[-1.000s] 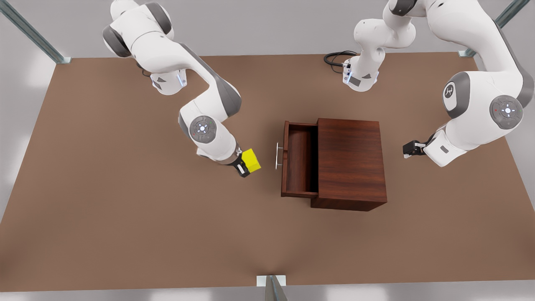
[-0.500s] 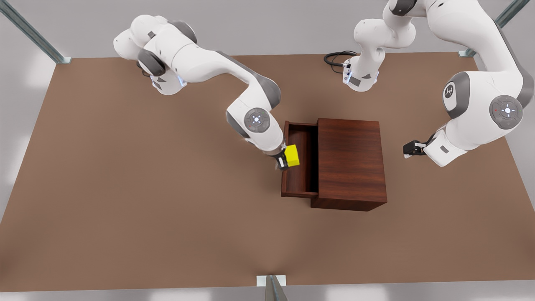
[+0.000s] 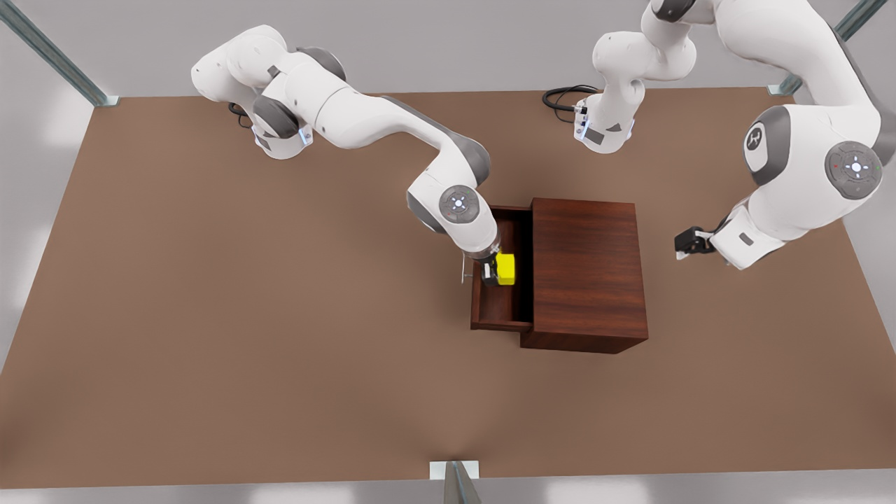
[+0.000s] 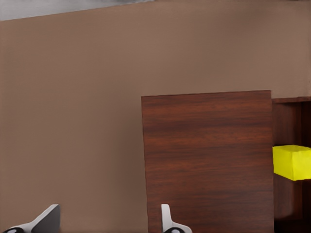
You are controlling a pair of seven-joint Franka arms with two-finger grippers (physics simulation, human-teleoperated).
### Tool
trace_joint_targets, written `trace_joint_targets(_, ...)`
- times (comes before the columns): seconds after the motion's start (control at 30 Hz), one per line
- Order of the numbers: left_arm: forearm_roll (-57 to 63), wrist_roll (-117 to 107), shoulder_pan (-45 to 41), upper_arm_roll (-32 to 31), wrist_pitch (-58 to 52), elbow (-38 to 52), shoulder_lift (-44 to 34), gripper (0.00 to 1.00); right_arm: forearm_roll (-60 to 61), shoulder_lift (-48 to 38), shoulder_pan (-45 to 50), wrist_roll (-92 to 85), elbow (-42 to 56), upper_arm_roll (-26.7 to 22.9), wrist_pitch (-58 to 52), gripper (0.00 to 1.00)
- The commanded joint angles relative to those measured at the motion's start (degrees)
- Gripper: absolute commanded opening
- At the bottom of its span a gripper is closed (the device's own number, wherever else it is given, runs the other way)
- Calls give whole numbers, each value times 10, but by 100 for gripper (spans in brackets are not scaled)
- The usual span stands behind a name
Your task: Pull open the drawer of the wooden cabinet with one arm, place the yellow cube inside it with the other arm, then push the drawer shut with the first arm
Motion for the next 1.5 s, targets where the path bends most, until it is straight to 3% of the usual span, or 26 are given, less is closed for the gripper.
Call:
trace_joint_targets(0.0, 5, -25, -7, -29, 3, 32, 6, 100, 1, -8, -4, 102, 1, 0, -4, 100)
trace_joint_targets(0.1, 51, -140, -113, -39, 13, 81, 38, 100, 1, -84, -123, -49, 0, 4, -144, 100)
trace_joint_targets(0.2, 87, -371, -239, -39, 47, 117, 80, 100, -5, -127, -349, -437, -7, 4, -208, 100)
trace_joint_targets(0.23, 87, -435, -280, -39, 73, 118, 88, 100, -48, -129, -425, -670, -15, 11, -209, 100)
trace_joint_targets(0.27, 89, -545, -322, -39, 100, 139, 114, 100, -74, -144, -475, -940, -51, 11, -193, 100)
trace_joint_targets(0.33, 114, -678, -386, -37, 121, 200, 184, 100, -87, -290, -501, -1170, -294, -9, -116, 100)
trace_joint_targets(0.4, 162, -806, -451, -37, 165, 202, 232, 100, -82, -426, -501, -1186, -509, -19, -90, 100)
trace_joint_targets(0.47, 176, -861, -485, -39, 195, 200, 268, 100, -83, -438, -500, -1162, -553, -19, -104, 100)
trace_joint_targets(0.57, 166, -1013, -504, -26, 231, 197, 305, 100, -84, -417, -499, -1134, -547, -20, -117, 100)
trace_joint_targets(0.73, 136, -999, -470, -29, 268, 192, 364, 100, -83, -398, -499, -1135, -526, -20, -119, 100)
trace_joint_targets(1.2, 101, -726, -418, -29, 260, 108, 359, 100, -83, -397, -499, -1132, -524, -21, -119, 100)
trace_joint_targets(1.47, 101, -587, -391, -25, 191, 102, 337, 100, -83, -392, -499, -1132, -519, -21, -119, 100)
